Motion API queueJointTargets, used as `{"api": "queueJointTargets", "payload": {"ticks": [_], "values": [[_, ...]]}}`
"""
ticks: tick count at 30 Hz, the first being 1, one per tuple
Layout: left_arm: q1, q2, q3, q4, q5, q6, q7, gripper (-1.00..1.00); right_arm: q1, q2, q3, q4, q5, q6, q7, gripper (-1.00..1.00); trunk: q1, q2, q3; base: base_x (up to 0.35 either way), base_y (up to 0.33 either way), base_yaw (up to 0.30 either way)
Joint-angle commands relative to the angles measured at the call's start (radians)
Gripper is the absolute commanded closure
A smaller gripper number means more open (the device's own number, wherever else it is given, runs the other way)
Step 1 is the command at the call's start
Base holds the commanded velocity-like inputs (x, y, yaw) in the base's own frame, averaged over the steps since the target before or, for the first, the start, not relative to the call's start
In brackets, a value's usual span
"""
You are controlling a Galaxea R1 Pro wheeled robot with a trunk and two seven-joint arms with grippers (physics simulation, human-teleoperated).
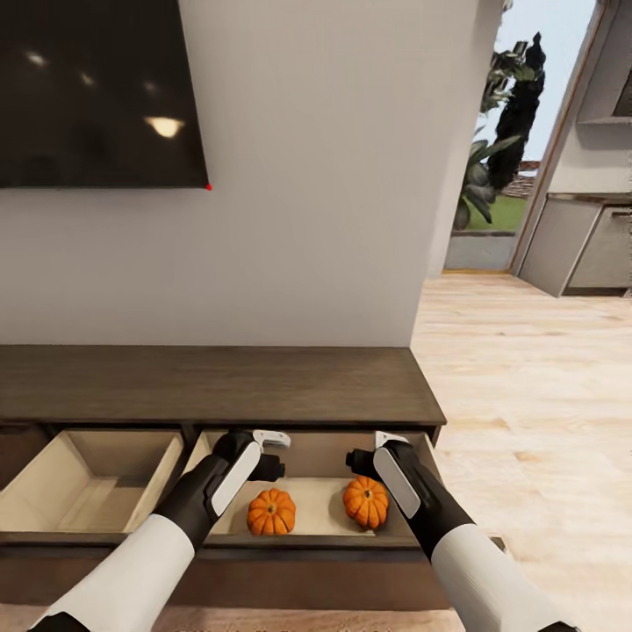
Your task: Place each of the two pumpkins and all three candles from the living room inside a cabinet in the living room (use any cabinet), then make sure every cabinet is closed, and position the cauldron so it is next to a table in the living room.
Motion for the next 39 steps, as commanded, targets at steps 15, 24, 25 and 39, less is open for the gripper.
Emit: {"api": "queueJointTargets", "payload": {"ticks": [15,24,25,39], "values": [[-0.001,0.001,-0.002,-0.011,0.004,0.001,0.014,-1.00,-0.001,-0.002,0.001,-0.008,-0.015,0.000,-0.009,-1.00,-0.007,0.003,0.057,-0.129,0.000,0.000],[-0.001,0.001,-0.002,-0.019,0.002,0.001,0.014,-1.00,-0.001,-0.002,0.003,-0.017,-0.015,0.000,-0.009,-1.00,-0.011,0.005,0.092,-0.102,0.000,0.000],[-0.001,0.001,-0.002,-0.024,0.002,0.001,0.014,-1.00,-0.001,-0.002,0.003,-0.017,-0.015,-0.001,-0.009,-1.00,-0.012,0.005,0.096,-0.030,0.000,0.000],[0.004,0.006,-0.002,-0.097,0.002,0.001,0.025,-1.00,0.006,-0.003,0.006,-0.118,-0.012,0.000,-0.010,-1.00,-0.018,0.009,0.150,-0.006,0.000,0.000]]}}
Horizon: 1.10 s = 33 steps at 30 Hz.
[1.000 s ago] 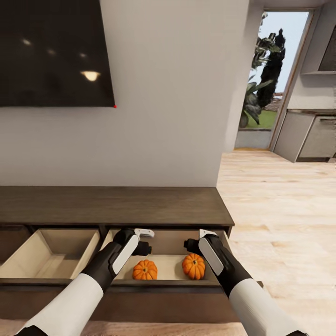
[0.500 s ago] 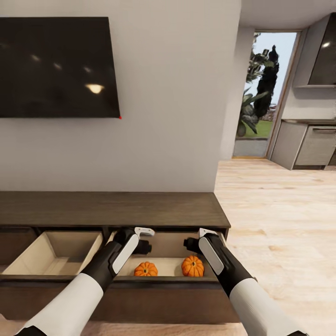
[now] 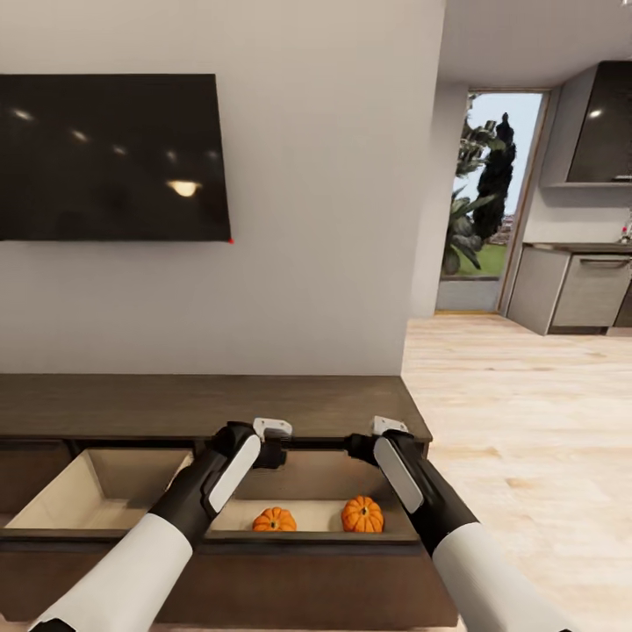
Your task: Place each of the two pumpkins and all three candles from the living room inside a cabinet in the living room (use any cabinet), then make sure every cabinet is closed, and position the cauldron so it is next to a table in the living room.
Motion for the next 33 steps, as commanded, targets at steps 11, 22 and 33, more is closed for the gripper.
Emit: {"api": "queueJointTargets", "payload": {"ticks": [11,22,33], "values": [[0.001,0.006,0.004,-0.237,0.011,0.044,0.064,-1.00,0.017,-0.004,-0.003,-0.244,-0.011,0.048,-0.011,-1.00,-0.005,0.002,0.041,-0.060,0.000,0.000],[0.002,0.007,0.007,-0.279,0.011,0.050,0.066,-1.00,0.019,-0.005,-0.005,-0.251,-0.013,0.052,-0.011,-1.00,-0.023,0.031,0.081,-0.317,0.000,0.000],[0.002,0.007,0.008,-0.283,0.011,0.049,0.066,-1.00,0.019,-0.003,-0.002,-0.255,-0.003,0.052,-0.012,-1.00,-0.065,0.108,0.116,-0.322,0.000,0.000]]}}
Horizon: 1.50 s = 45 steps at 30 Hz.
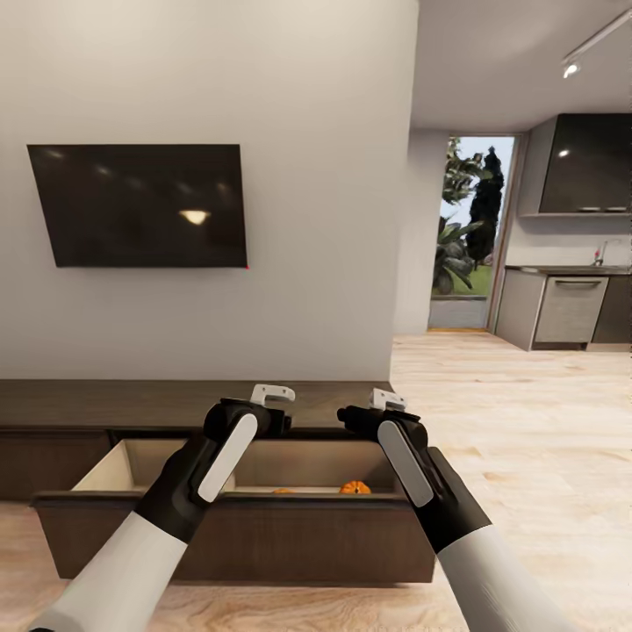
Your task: Place each of the two pumpkins and all three candles from the living room inside a cabinet in the living room (use any cabinet), then make sure every cabinet is closed, and position the cauldron so it is next to a table in the living room.
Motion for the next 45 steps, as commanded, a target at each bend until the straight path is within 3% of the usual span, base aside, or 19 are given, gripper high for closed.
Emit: {"api": "queueJointTargets", "payload": {"ticks": [1,35,45], "values": [[-0.001,0.000,-0.001,-0.001,0.011,0.002,0.010,-1.00,-0.001,0.000,0.001,-0.001,-0.011,0.001,-0.010,-1.00,-0.005,0.007,0.002,-0.255,0.000,0.000],[-0.001,0.000,-0.002,0.005,0.009,-0.003,0.018,-1.00,-0.001,0.002,0.005,0.000,-0.006,-0.001,-0.011,-1.00,-0.135,0.245,0.109,-0.331,0.000,0.000],[-0.001,0.000,-0.001,0.023,0.009,-0.041,0.018,-1.00,-0.001,0.002,0.005,0.012,-0.006,-0.003,-0.011,-1.00,-0.173,0.315,0.140,-0.337,0.000,0.000]]}}
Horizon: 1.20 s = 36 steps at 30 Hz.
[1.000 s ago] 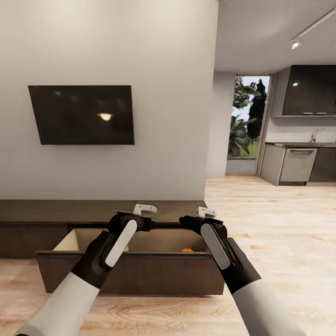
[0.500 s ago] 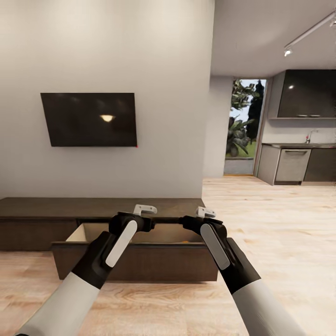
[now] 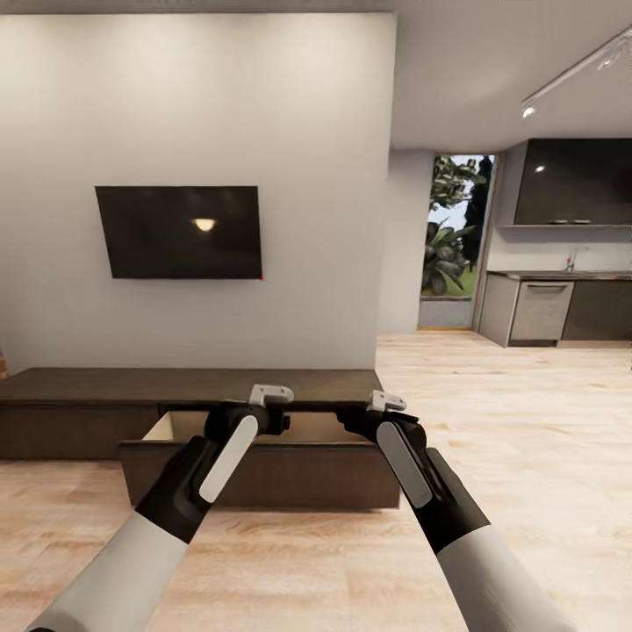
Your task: Place each of the two pumpkins and all three candles from the living room inside a cabinet in the living room (use any cabinet), then make sure every cabinet is closed, and position the cauldron so it is next to a table in the living room.
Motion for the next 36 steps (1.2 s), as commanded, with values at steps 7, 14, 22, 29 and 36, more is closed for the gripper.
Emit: {"api": "queueJointTargets", "payload": {"ticks": [7,14,22,29,36], "values": [[0.001,0.003,-0.001,0.045,0.011,-0.069,0.009,-1.00,-0.001,0.001,0.005,0.007,-0.010,-0.003,-0.013,-1.00,-0.028,0.049,0.021,-0.107,0.000,0.000],[0.004,0.003,-0.004,0.133,0.008,-0.242,0.010,-1.00,-0.001,0.000,0.073,0.070,-0.006,-0.097,-0.013,-1.00,-0.031,0.056,0.024,-0.012,0.000,0.000],[0.004,0.003,-0.020,0.393,0.003,-0.603,-0.002,-1.00,-0.001,0.000,0.251,0.351,0.051,-0.470,-0.013,-1.00,-0.031,0.056,0.024,-0.001,0.000,0.000],[0.004,0.003,-0.066,0.588,0.002,-0.861,-0.010,-1.00,0.005,0.002,0.280,0.453,0.067,-0.575,-0.013,-1.00,-0.031,0.056,0.024,0.000,0.000,0.000],[0.006,0.002,-0.119,0.770,0.007,-1.071,-0.073,-1.00,0.066,0.002,0.283,0.510,0.068,-0.693,-0.002,-1.00,-0.031,0.056,0.024,0.000,0.000,0.000]]}}
